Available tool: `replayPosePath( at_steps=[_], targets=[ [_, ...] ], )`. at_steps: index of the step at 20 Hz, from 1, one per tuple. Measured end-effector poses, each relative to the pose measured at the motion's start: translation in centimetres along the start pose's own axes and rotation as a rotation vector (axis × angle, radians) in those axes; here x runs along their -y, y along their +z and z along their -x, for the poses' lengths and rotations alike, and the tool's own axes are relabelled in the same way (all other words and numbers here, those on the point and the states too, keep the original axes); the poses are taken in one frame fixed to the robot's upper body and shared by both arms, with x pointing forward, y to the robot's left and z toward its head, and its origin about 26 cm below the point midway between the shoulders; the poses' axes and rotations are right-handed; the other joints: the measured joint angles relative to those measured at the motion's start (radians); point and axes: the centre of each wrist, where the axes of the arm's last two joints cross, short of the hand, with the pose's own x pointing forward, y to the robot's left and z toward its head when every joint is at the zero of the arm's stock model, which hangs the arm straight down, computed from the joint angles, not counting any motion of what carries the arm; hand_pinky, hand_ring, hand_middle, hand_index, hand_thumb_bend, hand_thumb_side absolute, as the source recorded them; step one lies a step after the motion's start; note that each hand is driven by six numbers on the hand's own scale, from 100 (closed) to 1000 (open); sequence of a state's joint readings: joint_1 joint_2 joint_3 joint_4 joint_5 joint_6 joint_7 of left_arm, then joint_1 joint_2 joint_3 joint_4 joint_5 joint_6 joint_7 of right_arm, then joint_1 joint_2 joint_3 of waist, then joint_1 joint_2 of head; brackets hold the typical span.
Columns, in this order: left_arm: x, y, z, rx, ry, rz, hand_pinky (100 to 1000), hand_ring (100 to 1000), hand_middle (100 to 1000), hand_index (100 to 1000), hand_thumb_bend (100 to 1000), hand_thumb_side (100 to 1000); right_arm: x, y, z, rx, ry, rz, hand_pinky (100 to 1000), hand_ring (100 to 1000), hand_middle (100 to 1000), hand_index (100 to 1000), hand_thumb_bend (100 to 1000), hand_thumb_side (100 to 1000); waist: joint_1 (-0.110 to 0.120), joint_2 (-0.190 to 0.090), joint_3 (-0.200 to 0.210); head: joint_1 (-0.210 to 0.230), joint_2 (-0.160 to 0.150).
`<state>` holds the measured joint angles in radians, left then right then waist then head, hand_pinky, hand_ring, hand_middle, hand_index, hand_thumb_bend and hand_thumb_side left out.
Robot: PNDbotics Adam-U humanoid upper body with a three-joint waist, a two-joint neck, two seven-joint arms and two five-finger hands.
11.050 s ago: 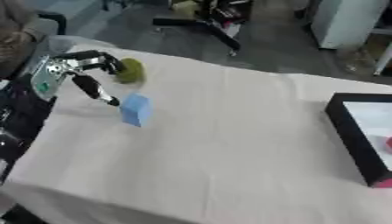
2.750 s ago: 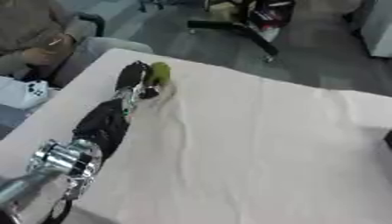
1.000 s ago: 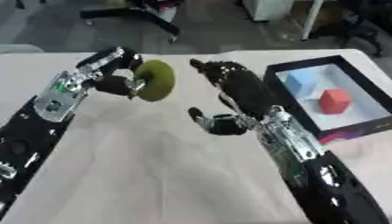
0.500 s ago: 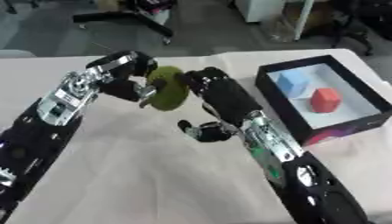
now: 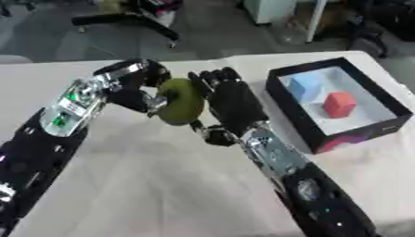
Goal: Pick up the objects with one hand, pass them to the other hand, and then place them into the box on the other side of the table.
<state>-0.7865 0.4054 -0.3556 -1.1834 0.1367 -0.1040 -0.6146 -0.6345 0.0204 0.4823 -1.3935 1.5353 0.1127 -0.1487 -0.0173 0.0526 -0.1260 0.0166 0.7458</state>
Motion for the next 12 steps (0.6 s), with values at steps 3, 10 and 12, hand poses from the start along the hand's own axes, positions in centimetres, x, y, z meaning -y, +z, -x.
replayPosePath(
  at_steps=[3,10,12],
  targets=[
    [-0.1,-0.19,-0.22,0.006,-0.004,0.0,672,499,453,473,134,102,-0.3,0.1,-0.17,-0.049,-0.043,0.06,675,667,593,766,175,367,-0.001,0.0,0.0,0.0,0.0],
    [-0.15,-0.07,0.38,-0.018,-0.012,0.0,678,514,477,500,171,109,-0.38,0.13,-0.54,-0.088,-0.139,0.211,595,584,500,515,100,100,-0.001,-0.001,-0.001,0.0,0.0],
    [-0.2,0.03,0.73,-0.031,-0.018,0.002,681,521,485,508,181,113,-0.45,0.16,-0.62,-0.082,-0.156,0.246,592,576,488,440,100,106,-0.001,-0.001,-0.003,0.0,0.0]
  ],
)
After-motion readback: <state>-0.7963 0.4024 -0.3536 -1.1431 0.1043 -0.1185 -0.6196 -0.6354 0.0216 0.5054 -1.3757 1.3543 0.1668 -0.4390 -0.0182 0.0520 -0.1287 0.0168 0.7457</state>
